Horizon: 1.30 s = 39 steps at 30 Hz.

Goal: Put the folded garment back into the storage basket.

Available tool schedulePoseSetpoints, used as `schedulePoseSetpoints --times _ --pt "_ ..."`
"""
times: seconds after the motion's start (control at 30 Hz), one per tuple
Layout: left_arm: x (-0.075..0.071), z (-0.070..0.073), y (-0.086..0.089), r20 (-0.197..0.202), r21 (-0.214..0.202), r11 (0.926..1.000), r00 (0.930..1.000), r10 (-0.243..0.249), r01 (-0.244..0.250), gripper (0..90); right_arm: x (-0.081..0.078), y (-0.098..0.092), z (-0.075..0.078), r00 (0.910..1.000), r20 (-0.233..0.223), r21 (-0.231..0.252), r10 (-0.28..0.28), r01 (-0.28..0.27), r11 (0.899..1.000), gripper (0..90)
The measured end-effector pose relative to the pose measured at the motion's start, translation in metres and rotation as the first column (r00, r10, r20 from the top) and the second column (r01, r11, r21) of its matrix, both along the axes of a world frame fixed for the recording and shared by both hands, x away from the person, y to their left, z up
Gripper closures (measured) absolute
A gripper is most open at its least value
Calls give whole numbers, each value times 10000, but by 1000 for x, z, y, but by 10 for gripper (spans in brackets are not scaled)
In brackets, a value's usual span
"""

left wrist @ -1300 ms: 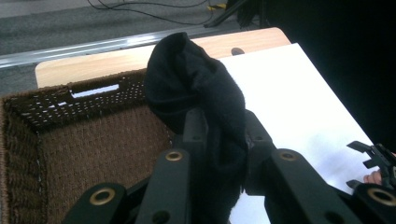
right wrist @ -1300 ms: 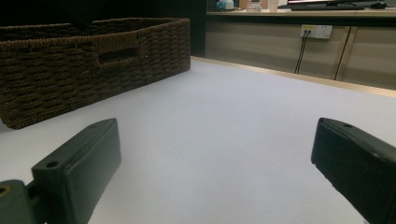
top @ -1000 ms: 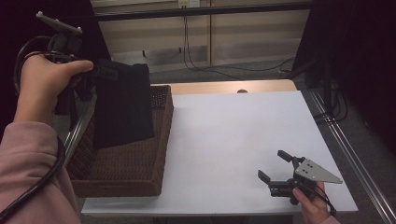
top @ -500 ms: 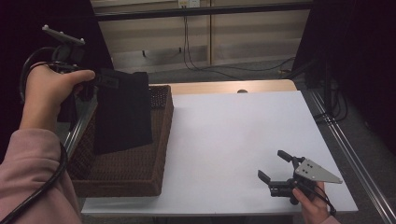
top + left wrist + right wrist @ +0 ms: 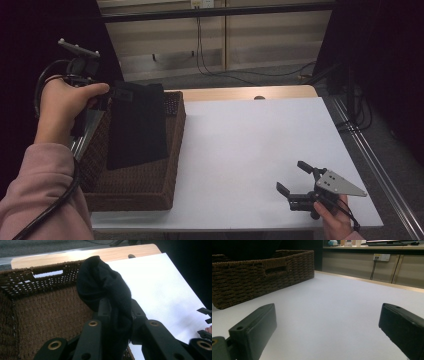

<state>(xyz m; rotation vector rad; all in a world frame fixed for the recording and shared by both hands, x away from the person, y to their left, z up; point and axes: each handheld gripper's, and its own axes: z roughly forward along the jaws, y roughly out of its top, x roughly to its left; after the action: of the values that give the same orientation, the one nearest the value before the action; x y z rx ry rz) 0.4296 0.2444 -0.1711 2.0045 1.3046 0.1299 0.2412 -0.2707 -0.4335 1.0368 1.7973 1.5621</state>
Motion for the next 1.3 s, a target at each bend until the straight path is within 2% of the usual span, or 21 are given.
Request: schedulePoseSetpoints --times 0.03,0.17,0.2,0.27,0.3,0.33,0.37,0.4,0.43,0.5,0.53,0.57,0.6,0.67,0.73,0.8,0.83,1.3 --pt "1 -2 1 -32 81 9999 9999 -121 121 764 0 0 0 10000 28 -9 -7 7 10000 15" --pt "2 -11 1 -96 -54 10000 10000 1 -2 764 0 0 0 10000 14 9 10 -10 10000 14" --pt "2 -12 2 -114 -4 9999 9998 -155 155 764 0 0 0 10000 19 10 10 -10 10000 14" --pt "2 -16 2 -119 -46 10000 9999 -40 39 764 0 0 0 10000 36 25 27 -27 10000 14" --pt "3 -17 3 -138 23 9998 9998 -174 175 764 0 0 0 10000 33 27 33 -33 10000 14" --pt "3 -20 2 -125 -60 10000 9999 -31 30 764 0 0 0 10000 38 9 28 -28 10000 14" --pt "3 -21 3 -140 37 9999 9998 -164 164 764 0 0 0 10000 28 -7 15 -15 10000 14" --pt "3 -23 2 -155 -94 9999 9999 -54 52 763 0 0 0 10000 15 3 17 -17 10000 14" --pt "4 -24 3 -175 40 9998 9997 -190 190 764 1 0 0 9999 99 -5 33 -33 10000 14" --pt "4 -26 3 -159 -47 9999 9998 -103 102 763 0 0 0 9999 105 -67 57 -56 10000 14" --pt "4 -27 3 -170 76 9998 9997 -168 169 763 1 0 0 9999 127 -50 79 -79 10000 14" --pt "4 -28 2 -137 -107 9999 9999 -45 44 763 0 0 0 9999 111 -93 18 -17 10000 14" --pt "4 -29 2 -162 -109 9999 9999 -55 53 763 -1 0 1 10000 -13 -141 -71 71 9999 14" --pt "4 -31 2 -205 -98 9999 9998 -59 57 763 0 0 0 9999 114 -70 56 -55 10000 14" --pt "5 -32 2 -125 -82 10000 9999 -34 32 763 0 1 0 10000 32 25 63 -63 10000 14" --pt "6 -33 2 -121 100 9997 9997 -204 205 763 0 1 0 10000 16 27 78 -78 10000 14" --pt "6 -34 1 -82 -29 10000 10000 -31 31 763 0 1 0 10000 14 19 45 -45 10000 15" --pt "14 -46 -2 -87 73 10000 10000 -2 2 761 0 0 0 9999 71 -26 82 -81 10000 14"
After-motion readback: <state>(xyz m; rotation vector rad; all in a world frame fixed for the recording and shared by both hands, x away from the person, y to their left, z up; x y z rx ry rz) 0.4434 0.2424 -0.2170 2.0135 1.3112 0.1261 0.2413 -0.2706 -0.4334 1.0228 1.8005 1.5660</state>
